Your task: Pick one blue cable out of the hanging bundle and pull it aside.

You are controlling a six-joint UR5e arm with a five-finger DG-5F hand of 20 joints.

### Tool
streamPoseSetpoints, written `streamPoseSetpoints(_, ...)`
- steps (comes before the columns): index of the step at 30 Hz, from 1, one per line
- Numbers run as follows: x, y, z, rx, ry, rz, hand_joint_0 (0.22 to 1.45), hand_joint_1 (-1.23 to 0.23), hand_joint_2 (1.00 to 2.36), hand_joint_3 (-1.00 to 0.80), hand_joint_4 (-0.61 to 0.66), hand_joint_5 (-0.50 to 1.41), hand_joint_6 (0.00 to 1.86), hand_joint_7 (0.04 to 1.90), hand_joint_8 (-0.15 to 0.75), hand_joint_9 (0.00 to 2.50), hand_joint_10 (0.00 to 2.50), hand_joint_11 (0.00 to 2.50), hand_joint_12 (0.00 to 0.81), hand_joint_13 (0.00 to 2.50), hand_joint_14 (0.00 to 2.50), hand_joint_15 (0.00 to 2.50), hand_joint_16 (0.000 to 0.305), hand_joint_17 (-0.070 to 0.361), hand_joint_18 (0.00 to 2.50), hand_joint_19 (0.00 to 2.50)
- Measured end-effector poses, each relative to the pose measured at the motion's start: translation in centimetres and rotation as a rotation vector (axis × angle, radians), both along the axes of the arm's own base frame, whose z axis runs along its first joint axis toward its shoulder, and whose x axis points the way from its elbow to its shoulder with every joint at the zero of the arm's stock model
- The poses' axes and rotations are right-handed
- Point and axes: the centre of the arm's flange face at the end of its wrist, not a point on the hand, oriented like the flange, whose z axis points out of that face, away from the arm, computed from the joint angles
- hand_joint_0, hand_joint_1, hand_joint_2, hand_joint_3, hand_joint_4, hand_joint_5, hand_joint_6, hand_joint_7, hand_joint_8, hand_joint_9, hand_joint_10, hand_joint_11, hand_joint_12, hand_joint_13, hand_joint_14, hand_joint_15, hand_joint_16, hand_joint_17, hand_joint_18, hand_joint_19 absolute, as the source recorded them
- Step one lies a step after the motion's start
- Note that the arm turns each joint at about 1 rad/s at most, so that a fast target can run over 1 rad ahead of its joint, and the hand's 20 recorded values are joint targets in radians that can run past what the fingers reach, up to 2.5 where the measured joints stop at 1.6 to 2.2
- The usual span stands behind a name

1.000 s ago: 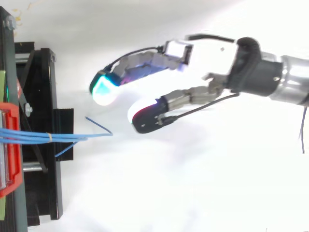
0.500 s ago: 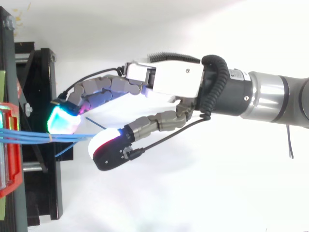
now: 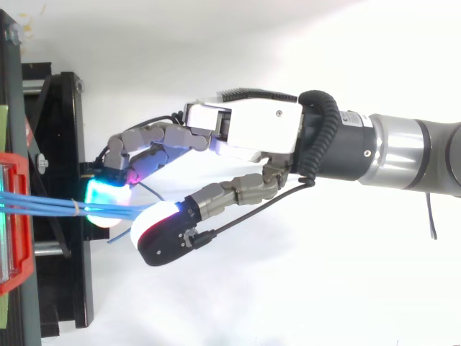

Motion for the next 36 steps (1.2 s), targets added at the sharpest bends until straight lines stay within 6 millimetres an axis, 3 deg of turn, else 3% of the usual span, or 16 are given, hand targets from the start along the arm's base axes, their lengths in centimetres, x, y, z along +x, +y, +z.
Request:
streamPoseSetpoints(18,0.8,-0.3,1.8,0.110,0.026,0.003,0.56,-0.61,1.00,-0.50,0.21,-0.07,0.52,1.26,0.292,0.82,0.01,0.28,0.372,0.68,0.01,0.36,0.046,0.104,0.58,0.51)
streamPoseSetpoints(26,1.0,-0.4,3.2,0.113,0.086,0.000,0.59,-0.67,1.01,-0.36,0.14,-0.12,0.76,0.96,0.291,0.83,0.01,0.31,0.371,0.69,0.01,0.39,0.046,0.104,0.60,0.53)
streamPoseSetpoints(28,1.0,-0.3,3.7,0.112,0.101,0.002,0.59,-0.69,1.01,-0.31,0.11,-0.13,0.77,0.99,0.292,0.82,0.01,0.33,0.371,0.69,0.01,0.39,0.046,0.104,0.60,0.53)
streamPoseSetpoints(30,0.9,-0.4,4.1,0.112,0.113,0.005,0.60,-0.78,1.02,-0.21,0.08,-0.17,0.87,0.91,0.293,0.81,0.01,0.38,0.374,0.68,0.02,0.39,0.047,0.105,0.61,0.54)
streamPoseSetpoints(36,0.5,-0.1,5.4,0.110,0.124,0.010,0.68,-0.90,1.02,-0.29,0.06,-0.21,0.93,0.84,0.282,0.76,0.01,0.44,0.375,0.69,0.01,0.39,0.047,0.105,0.65,0.51)
